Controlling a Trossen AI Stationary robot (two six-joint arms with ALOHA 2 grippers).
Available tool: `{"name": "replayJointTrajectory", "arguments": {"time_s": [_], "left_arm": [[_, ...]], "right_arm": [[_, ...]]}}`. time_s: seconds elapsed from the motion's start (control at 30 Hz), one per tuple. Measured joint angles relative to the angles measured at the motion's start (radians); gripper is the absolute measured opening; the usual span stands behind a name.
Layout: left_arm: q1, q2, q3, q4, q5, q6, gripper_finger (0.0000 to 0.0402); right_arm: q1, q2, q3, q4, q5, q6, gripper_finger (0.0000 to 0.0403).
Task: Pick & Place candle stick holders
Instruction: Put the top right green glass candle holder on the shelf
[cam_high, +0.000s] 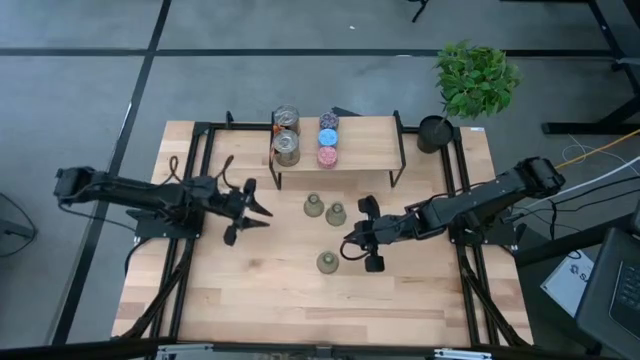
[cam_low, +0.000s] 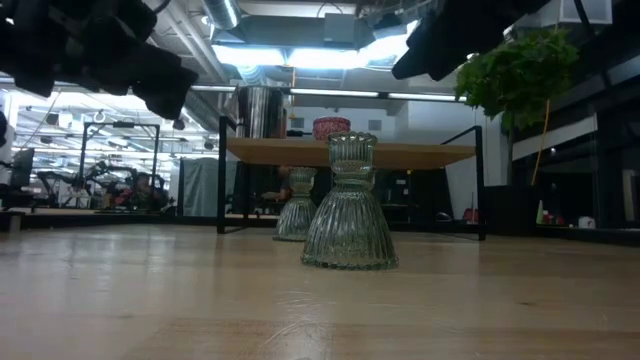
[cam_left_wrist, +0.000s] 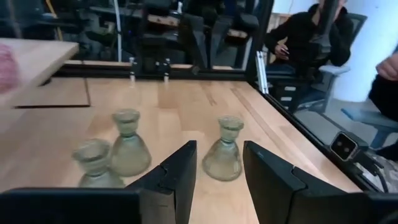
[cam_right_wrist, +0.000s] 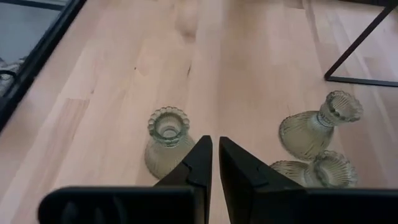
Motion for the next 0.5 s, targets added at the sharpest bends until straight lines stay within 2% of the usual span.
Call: {"name": "replayJointTrajectory", "arguments": {"time_s": [0.17, 0.3, 0.5], "left_arm": [[0.040, -0.132, 0.000, -0.156, 0.002, 0.000, 0.0127], [0.044, -0.208, 0.000, -0.258, -0.082, 0.000, 0.0127], [0.044, -0.235, 0.000, -0.292, -0.112, 0.000, 0.0127]], "right_arm": [[-0.038, 0.048, -0.001, 0.009, 0.029, -0.011, 0.0032], [-0.088, 0.101, -0.001, 0.017, 0.045, -0.011, 0.0032], [-0.138, 0.139, -0.001, 0.047, 0.044, -0.009, 0.0032]]}}
